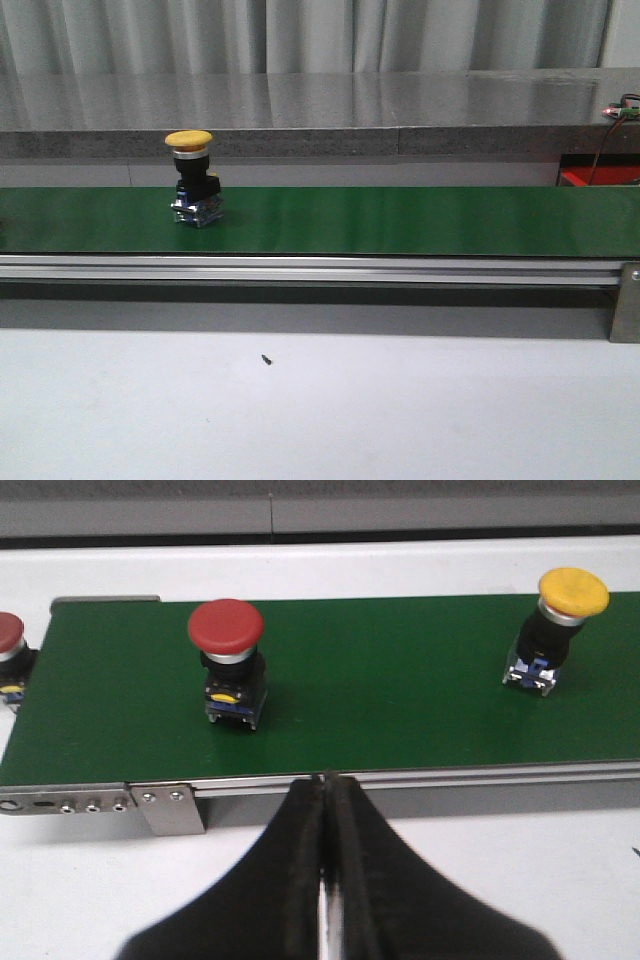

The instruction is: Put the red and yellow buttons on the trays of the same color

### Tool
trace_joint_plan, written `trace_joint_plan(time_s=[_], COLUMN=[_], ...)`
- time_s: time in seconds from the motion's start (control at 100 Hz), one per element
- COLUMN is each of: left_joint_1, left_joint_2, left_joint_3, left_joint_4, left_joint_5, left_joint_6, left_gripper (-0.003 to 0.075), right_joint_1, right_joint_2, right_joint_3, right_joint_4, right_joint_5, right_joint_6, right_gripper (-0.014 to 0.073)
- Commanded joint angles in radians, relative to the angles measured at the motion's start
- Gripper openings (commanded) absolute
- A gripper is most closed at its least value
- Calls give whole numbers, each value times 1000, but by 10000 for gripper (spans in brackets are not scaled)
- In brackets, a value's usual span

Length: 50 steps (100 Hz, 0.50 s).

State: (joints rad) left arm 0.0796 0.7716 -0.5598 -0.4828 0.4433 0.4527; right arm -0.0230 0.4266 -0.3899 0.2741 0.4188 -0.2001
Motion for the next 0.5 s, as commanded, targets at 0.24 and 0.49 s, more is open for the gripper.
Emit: trace_joint_plan(time_s=[0.24, 0.49], left_joint_1=[-8, -8], left_joint_2=[-242, -252], left_joint_3=[100, 101], left_joint_4=[-47, -47], left_joint_5=[-155, -147], left_joint_6=[4, 4], left_gripper=[-19, -20], right_joint_1=[18, 51], right_joint_2=[59, 153], right_joint_3=[-43, -172], right_joint_4=[0, -2], right_joint_5=[-72, -11], right_joint_6=[-9, -40], right_gripper=[-123, -123])
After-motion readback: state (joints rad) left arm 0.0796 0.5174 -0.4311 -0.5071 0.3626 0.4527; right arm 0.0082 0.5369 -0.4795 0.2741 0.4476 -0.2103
